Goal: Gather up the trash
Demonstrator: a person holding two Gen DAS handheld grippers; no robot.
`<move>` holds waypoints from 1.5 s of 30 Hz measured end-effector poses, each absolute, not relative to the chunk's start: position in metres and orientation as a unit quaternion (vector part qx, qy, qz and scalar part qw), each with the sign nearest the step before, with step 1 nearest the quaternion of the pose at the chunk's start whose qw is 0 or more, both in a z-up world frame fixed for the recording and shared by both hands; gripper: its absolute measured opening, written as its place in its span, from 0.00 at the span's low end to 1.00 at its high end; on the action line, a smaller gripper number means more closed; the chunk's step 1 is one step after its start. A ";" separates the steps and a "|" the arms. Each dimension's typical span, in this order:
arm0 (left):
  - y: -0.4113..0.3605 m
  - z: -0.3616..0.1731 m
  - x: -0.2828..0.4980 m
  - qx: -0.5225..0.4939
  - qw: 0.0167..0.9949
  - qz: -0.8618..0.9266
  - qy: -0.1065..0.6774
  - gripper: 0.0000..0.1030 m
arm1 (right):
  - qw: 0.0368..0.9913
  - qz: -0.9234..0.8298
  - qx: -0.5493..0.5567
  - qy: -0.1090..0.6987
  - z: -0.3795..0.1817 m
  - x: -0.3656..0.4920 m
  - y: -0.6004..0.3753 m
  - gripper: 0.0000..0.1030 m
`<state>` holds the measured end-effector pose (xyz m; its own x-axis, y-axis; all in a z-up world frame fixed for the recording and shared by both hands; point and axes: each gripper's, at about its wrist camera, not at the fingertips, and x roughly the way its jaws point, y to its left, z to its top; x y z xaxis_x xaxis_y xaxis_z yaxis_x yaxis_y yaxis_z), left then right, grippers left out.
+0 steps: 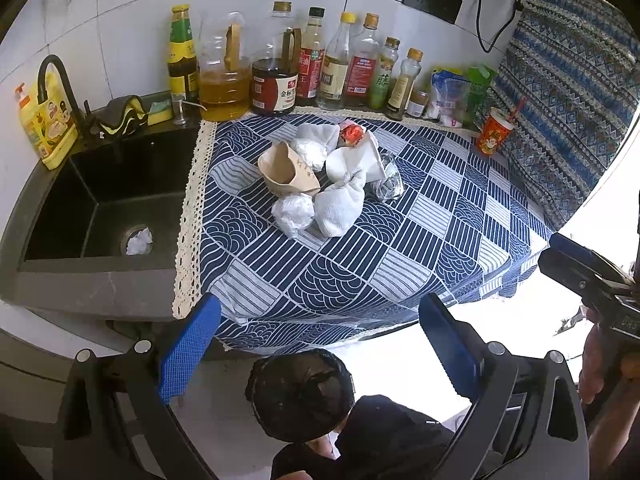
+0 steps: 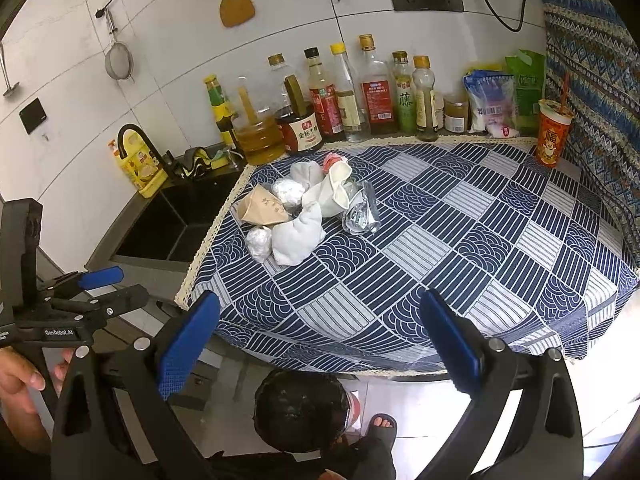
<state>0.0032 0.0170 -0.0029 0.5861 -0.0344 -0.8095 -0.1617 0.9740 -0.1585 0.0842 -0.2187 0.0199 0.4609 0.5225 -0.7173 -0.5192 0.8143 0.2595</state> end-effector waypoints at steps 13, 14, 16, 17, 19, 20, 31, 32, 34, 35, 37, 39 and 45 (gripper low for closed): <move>0.025 -0.002 -0.008 -0.093 0.884 0.022 0.458 0.94 | 0.856 0.289 0.014 0.428 0.020 0.075 -0.213 0.96; 0.027 -0.002 -0.008 -0.096 0.884 0.022 0.458 0.94 | 0.856 0.287 0.014 0.428 0.020 0.075 -0.213 0.96; 0.031 -0.003 -0.008 -0.104 0.883 0.022 0.457 0.94 | 0.857 0.287 0.012 0.429 0.020 0.074 -0.211 0.96; 0.033 -0.004 -0.008 -0.112 0.883 0.021 0.456 0.94 | 0.856 0.286 0.010 0.430 0.020 0.075 -0.211 0.96; 0.038 -0.006 -0.005 -0.125 0.881 0.019 0.455 0.94 | 0.855 0.284 0.010 0.433 0.019 0.077 -0.210 0.96; 0.039 -0.007 -0.004 -0.129 0.881 0.018 0.455 0.94 | 0.855 0.285 0.012 0.434 0.018 0.078 -0.210 0.96; 0.056 -0.023 0.030 -0.147 0.877 -0.003 0.457 0.94 | 0.840 0.307 0.010 0.447 0.009 0.114 -0.196 0.96; 0.057 -0.024 0.034 -0.146 0.877 -0.001 0.458 0.94 | 0.841 0.307 0.008 0.446 0.008 0.118 -0.194 0.96; 0.059 -0.028 0.044 -0.147 0.874 -0.003 0.464 0.94 | 0.838 0.311 0.008 0.448 0.005 0.130 -0.189 0.96; 0.060 -0.029 0.049 -0.147 0.872 -0.003 0.467 0.94 | 0.834 0.318 0.011 0.452 0.003 0.138 -0.186 0.96; 0.061 -0.032 0.061 -0.142 0.866 0.003 0.479 0.94 | 0.829 0.325 0.013 0.456 0.001 0.151 -0.180 0.96; 0.066 -0.034 0.074 -0.149 0.860 0.015 0.487 0.94 | 0.823 0.336 0.013 0.458 -0.001 0.166 -0.173 0.96; 0.075 -0.042 0.114 -0.165 0.851 0.016 0.499 0.94 | 0.812 0.358 0.008 0.461 -0.009 0.211 -0.157 0.96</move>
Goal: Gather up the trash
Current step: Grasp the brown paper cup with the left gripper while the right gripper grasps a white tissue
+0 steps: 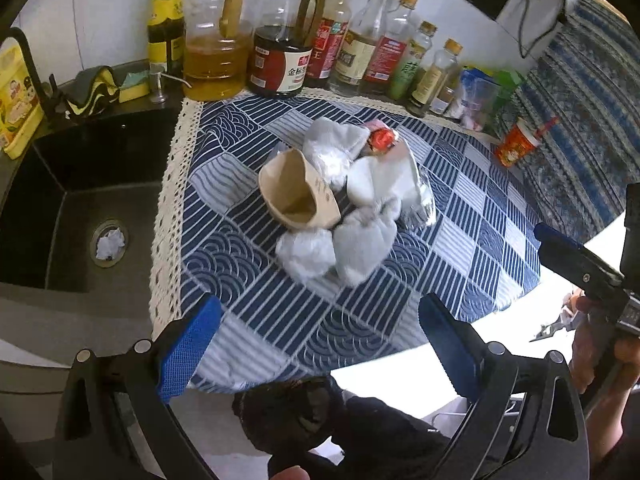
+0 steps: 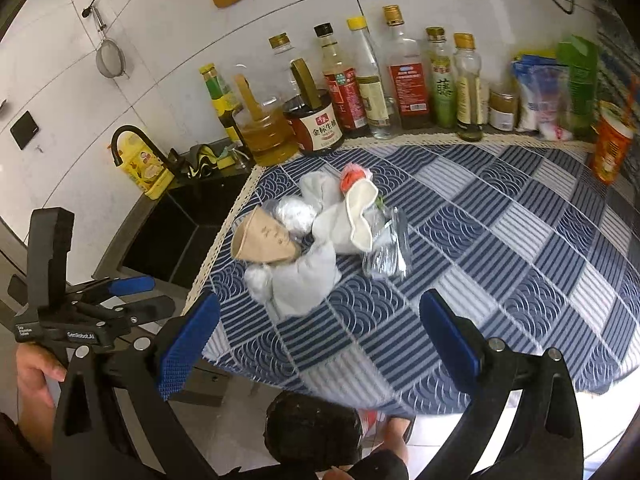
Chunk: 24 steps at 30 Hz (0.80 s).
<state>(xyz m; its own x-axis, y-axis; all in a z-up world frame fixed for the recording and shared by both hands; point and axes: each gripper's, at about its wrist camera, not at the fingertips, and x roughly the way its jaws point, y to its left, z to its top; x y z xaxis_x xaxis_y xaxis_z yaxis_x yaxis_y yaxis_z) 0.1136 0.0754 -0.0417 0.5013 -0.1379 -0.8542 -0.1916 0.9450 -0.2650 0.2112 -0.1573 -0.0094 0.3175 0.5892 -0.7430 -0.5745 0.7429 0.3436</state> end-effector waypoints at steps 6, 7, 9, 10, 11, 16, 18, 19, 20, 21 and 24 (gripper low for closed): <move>0.081 -0.050 0.153 -0.173 0.846 0.023 0.503 0.93 | 0.798 0.374 0.000 0.473 -0.023 0.253 -0.138 0.96; 0.083 -0.053 0.160 -0.176 0.845 0.024 0.505 0.93 | 0.794 0.378 0.000 0.475 -0.026 0.261 -0.134 0.96; 0.087 -0.060 0.173 -0.180 0.840 0.027 0.511 0.93 | 0.789 0.386 0.000 0.479 -0.031 0.272 -0.127 0.96; 0.089 -0.063 0.177 -0.182 0.839 0.028 0.513 0.93 | 0.784 0.392 0.000 0.482 -0.035 0.280 -0.122 0.96; 0.091 -0.067 0.181 -0.185 0.836 0.030 0.516 0.93 | 0.780 0.396 -0.001 0.484 -0.037 0.285 -0.119 0.96; 0.100 -0.087 0.201 -0.205 0.823 0.030 0.529 0.92 | 0.770 0.420 -0.006 0.481 -0.050 0.307 -0.101 0.96; 0.101 -0.093 0.208 -0.206 0.820 0.030 0.532 0.92 | 0.766 0.423 -0.009 0.484 -0.057 0.315 -0.095 0.96; 0.103 -0.098 0.212 -0.210 0.819 0.030 0.534 0.90 | 0.763 0.425 -0.010 0.486 -0.061 0.319 -0.093 0.94; 0.105 -0.100 0.215 -0.213 0.818 0.031 0.534 0.88 | 0.760 0.427 -0.012 0.490 -0.065 0.322 -0.090 0.92; 0.109 -0.104 0.218 -0.219 0.816 0.035 0.533 0.86 | 0.758 0.427 -0.015 0.492 -0.068 0.325 -0.089 0.90; 0.115 -0.112 0.222 -0.233 0.812 0.033 0.534 0.85 | 0.753 0.436 -0.022 0.493 -0.075 0.331 -0.084 0.86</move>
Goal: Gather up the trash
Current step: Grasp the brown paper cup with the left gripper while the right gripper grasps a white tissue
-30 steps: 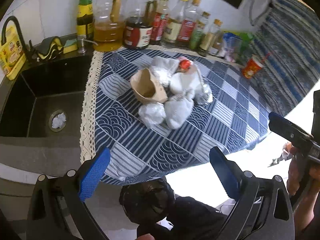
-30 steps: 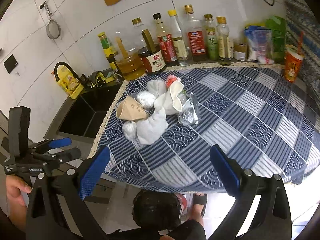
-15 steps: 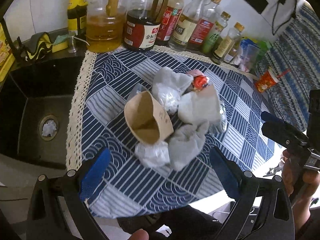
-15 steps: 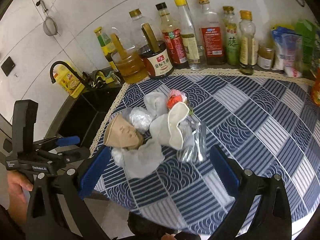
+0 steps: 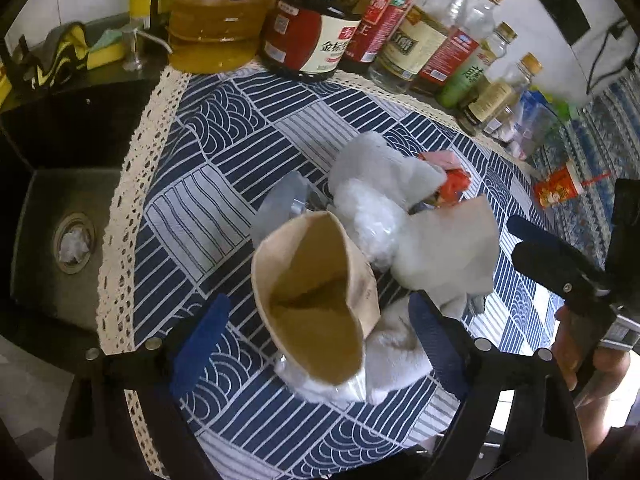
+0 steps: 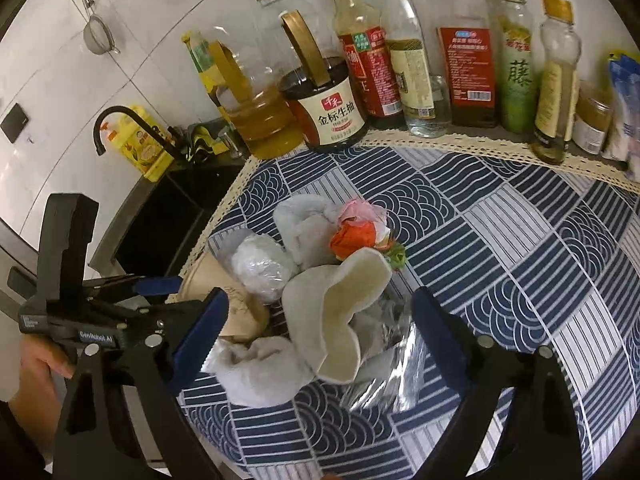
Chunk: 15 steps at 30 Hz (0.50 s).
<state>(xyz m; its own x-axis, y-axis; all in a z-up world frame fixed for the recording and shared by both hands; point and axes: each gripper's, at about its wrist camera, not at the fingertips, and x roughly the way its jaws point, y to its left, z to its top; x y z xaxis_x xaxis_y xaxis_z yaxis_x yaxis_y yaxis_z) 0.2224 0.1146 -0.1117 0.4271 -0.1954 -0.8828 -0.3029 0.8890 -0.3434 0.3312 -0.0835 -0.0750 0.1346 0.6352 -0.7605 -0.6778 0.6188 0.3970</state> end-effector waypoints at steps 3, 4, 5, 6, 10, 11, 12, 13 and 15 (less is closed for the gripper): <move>0.115 -0.117 0.226 -0.235 0.808 0.031 0.539 0.81 | 0.749 0.438 -0.025 0.496 -0.081 0.338 -0.078 0.83; 0.114 -0.119 0.228 -0.237 0.806 0.029 0.541 0.76 | 0.747 0.439 -0.024 0.499 -0.084 0.340 -0.077 0.79; 0.114 -0.121 0.230 -0.236 0.805 0.030 0.544 0.71 | 0.745 0.439 -0.025 0.501 -0.087 0.342 -0.075 0.78; 0.114 -0.122 0.232 -0.235 0.803 0.032 0.546 0.68 | 0.745 0.439 -0.026 0.502 -0.088 0.343 -0.074 0.76; 0.110 -0.127 0.236 -0.230 0.803 0.031 0.549 0.61 | 0.732 0.430 -0.024 0.528 -0.101 0.349 -0.069 0.60; 0.110 -0.129 0.237 -0.226 0.803 0.033 0.550 0.60 | 0.728 0.432 -0.020 0.532 -0.103 0.351 -0.069 0.58; 0.110 -0.129 0.238 -0.225 0.804 0.032 0.549 0.59 | 0.726 0.434 -0.018 0.534 -0.104 0.352 -0.068 0.54; 0.111 -0.129 0.238 -0.226 0.806 0.034 0.546 0.59 | 0.725 0.434 -0.020 0.534 -0.105 0.352 -0.068 0.48; 0.112 -0.128 0.238 -0.226 0.807 0.040 0.543 0.58 | 0.724 0.437 -0.022 0.533 -0.105 0.353 -0.067 0.45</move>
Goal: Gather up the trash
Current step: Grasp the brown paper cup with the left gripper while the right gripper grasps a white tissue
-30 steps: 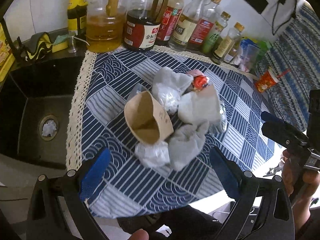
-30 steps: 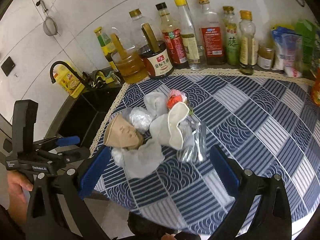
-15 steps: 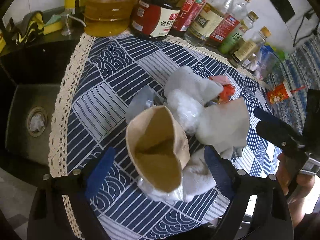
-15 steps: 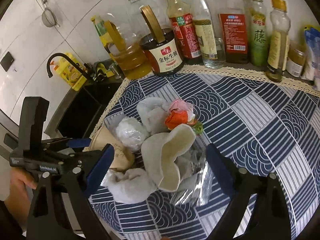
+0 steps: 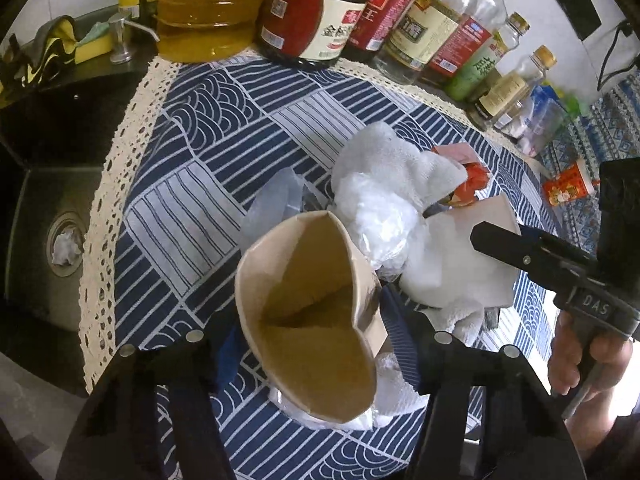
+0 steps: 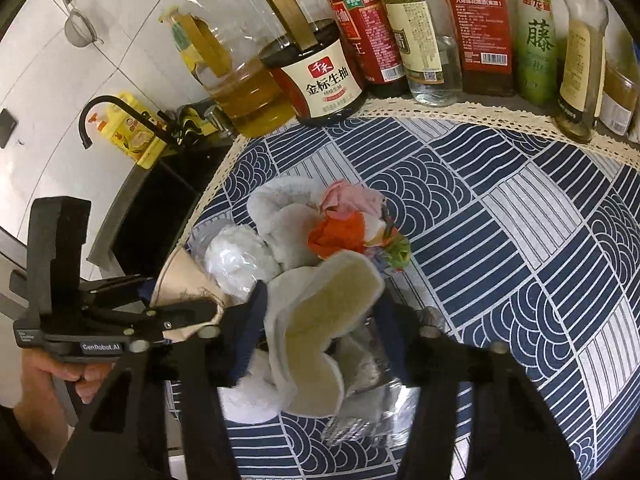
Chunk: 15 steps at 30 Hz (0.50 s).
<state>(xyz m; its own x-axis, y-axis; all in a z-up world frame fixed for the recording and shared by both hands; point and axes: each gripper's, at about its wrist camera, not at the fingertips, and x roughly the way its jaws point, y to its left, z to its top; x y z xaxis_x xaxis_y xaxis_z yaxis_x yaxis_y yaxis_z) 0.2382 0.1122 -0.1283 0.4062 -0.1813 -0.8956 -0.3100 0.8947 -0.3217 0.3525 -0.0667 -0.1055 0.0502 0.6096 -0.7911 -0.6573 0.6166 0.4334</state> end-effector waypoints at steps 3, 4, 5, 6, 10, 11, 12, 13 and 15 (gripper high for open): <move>0.113 -0.126 0.239 -0.224 0.810 0.042 0.540 0.54 | 0.724 0.439 -0.025 0.531 -0.105 0.352 -0.066 0.44; 0.113 -0.125 0.238 -0.223 0.811 0.043 0.540 0.53 | 0.723 0.441 -0.023 0.531 -0.105 0.352 -0.066 0.44; 0.113 -0.124 0.238 -0.221 0.811 0.043 0.539 0.53 | 0.723 0.442 -0.021 0.530 -0.104 0.351 -0.066 0.44; 0.112 -0.123 0.237 -0.219 0.813 0.043 0.538 0.53 | 0.724 0.443 -0.021 0.529 -0.103 0.350 -0.066 0.39; 0.112 -0.120 0.235 -0.220 0.817 0.041 0.531 0.52 | 0.728 0.447 -0.020 0.520 -0.095 0.346 -0.068 0.32; 0.112 -0.119 0.235 -0.219 0.818 0.040 0.531 0.52 | 0.727 0.449 -0.018 0.519 -0.094 0.345 -0.068 0.31; 0.111 -0.118 0.234 -0.217 0.819 0.040 0.530 0.52 | 0.728 0.449 -0.018 0.517 -0.093 0.343 -0.069 0.29; 0.111 -0.115 0.233 -0.216 0.821 0.039 0.528 0.52 | 0.730 0.449 -0.020 0.515 -0.092 0.342 -0.069 0.28; 0.110 -0.111 0.231 -0.214 0.824 0.039 0.523 0.52 | 0.732 0.449 -0.018 0.512 -0.089 0.340 -0.071 0.26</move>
